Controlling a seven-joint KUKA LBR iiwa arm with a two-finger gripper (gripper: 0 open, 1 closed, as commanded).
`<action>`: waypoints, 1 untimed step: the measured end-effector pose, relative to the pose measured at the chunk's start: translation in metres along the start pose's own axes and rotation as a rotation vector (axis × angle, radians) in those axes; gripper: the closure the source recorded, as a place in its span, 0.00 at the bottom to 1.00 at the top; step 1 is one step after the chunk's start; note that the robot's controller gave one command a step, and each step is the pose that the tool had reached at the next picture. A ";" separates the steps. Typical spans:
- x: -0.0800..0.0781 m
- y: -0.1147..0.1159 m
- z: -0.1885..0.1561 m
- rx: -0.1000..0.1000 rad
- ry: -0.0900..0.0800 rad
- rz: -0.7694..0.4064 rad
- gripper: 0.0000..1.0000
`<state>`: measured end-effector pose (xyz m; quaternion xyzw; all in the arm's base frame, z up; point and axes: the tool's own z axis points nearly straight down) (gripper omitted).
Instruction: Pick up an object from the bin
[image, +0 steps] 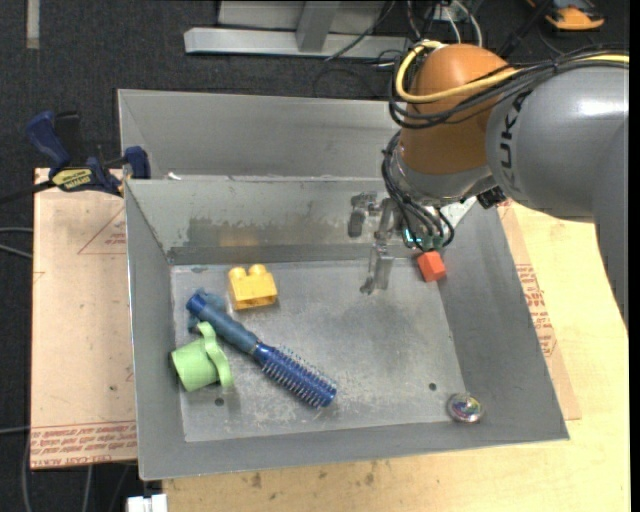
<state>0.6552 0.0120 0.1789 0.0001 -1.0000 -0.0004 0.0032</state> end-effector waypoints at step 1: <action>0.050 -0.165 -0.011 0.004 -0.006 -0.040 0.00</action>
Offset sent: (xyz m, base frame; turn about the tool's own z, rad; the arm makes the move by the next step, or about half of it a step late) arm -0.0489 -0.1595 0.0110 -0.0503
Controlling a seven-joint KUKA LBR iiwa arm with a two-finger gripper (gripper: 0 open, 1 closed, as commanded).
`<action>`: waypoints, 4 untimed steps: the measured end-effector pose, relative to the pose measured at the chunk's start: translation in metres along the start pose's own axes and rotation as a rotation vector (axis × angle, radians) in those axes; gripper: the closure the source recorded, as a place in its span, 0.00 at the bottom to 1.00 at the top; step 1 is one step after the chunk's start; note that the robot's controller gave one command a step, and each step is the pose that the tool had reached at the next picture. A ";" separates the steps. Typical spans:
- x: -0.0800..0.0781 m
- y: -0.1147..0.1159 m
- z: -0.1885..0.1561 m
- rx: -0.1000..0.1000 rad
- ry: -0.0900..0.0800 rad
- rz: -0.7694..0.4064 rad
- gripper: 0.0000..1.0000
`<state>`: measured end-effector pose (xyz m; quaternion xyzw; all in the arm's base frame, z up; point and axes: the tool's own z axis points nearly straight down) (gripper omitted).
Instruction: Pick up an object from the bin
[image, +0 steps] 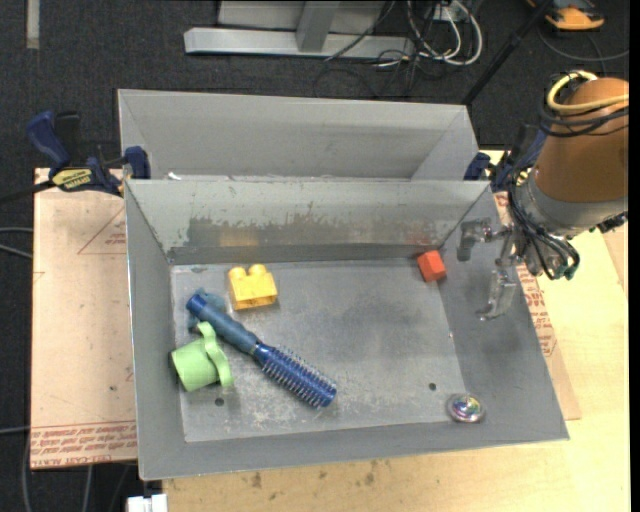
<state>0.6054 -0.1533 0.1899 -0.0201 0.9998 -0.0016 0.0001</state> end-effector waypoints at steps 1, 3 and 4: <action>0.095 0.008 0.014 -0.005 0.002 -0.249 0.00; 0.118 0.029 0.118 -0.023 -0.011 -0.903 0.00; 0.119 0.023 0.119 -0.015 -0.007 -0.905 1.00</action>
Offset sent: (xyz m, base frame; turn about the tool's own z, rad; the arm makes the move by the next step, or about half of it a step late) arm -0.0943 0.0042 -0.0127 -0.2517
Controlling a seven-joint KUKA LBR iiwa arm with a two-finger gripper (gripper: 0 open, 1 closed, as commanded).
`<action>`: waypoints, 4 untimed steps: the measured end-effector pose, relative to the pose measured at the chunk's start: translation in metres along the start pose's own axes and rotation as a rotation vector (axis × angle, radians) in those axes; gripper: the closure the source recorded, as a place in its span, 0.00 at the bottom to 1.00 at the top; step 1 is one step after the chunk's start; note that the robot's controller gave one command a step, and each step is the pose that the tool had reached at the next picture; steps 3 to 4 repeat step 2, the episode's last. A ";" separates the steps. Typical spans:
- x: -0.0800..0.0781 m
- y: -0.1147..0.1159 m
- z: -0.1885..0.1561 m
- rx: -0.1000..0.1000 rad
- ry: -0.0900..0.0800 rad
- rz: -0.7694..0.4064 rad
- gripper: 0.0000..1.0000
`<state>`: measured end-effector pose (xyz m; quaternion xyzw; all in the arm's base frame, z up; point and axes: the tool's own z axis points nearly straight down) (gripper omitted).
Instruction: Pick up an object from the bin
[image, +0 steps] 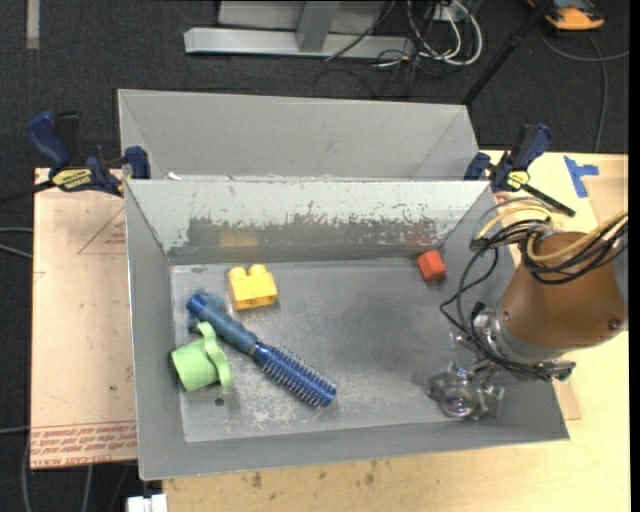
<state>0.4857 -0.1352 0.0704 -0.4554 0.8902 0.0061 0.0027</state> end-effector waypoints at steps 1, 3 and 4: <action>-0.015 0.003 -0.100 0.016 0.004 0.057 1.00; -0.017 -0.018 -0.173 0.019 0.004 0.033 1.00; -0.017 -0.018 -0.173 0.019 0.004 0.033 1.00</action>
Offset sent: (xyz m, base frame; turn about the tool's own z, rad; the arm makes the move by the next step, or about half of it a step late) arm 0.0046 0.0113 0.0964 0.0575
